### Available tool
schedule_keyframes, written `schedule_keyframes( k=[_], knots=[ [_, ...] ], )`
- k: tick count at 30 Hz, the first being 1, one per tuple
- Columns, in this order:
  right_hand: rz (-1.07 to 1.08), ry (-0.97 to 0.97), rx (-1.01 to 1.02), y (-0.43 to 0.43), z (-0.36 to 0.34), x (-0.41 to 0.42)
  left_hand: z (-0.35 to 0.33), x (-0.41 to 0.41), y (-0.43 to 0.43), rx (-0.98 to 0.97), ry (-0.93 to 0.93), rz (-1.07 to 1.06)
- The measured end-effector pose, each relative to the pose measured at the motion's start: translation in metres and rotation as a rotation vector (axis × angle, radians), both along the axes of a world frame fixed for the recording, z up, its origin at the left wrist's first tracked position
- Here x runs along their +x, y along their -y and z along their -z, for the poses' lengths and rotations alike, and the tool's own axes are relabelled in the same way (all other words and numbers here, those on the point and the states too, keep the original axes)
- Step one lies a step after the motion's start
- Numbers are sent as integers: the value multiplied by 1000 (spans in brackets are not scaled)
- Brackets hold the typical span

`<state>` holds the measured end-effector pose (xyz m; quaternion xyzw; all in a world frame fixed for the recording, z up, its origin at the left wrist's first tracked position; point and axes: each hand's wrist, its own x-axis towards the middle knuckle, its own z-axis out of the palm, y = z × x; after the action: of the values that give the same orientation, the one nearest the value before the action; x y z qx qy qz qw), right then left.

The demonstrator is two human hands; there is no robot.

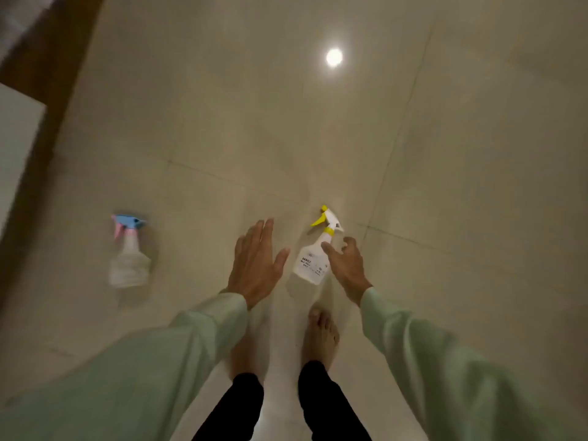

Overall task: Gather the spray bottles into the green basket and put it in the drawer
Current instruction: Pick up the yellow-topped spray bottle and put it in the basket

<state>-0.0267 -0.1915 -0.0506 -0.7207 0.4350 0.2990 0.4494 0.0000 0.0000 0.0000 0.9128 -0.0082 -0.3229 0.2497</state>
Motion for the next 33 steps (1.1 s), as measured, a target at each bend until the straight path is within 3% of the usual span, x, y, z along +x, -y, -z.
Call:
schedule_keyframes(
  k=[5, 11, 16, 27, 33],
  knots=[
    [167, -53, 62, -2, 104, 4, 100, -3, -13, 21, -21, 5],
    [316, 15, 214, -13, 114, 10, 114, -26, -33, 13, -19, -49],
    [249, 82, 326, -43, 39, 17, 58, -49, -68, -23, 33, -209],
    [-307, 296, 576, -197, -204, -24, -159, -170, -200, 36, 145, -724],
    [-552, 353, 547, -295, -250, -96, -205, -272, -277, 88, 217, -934]
  ],
)
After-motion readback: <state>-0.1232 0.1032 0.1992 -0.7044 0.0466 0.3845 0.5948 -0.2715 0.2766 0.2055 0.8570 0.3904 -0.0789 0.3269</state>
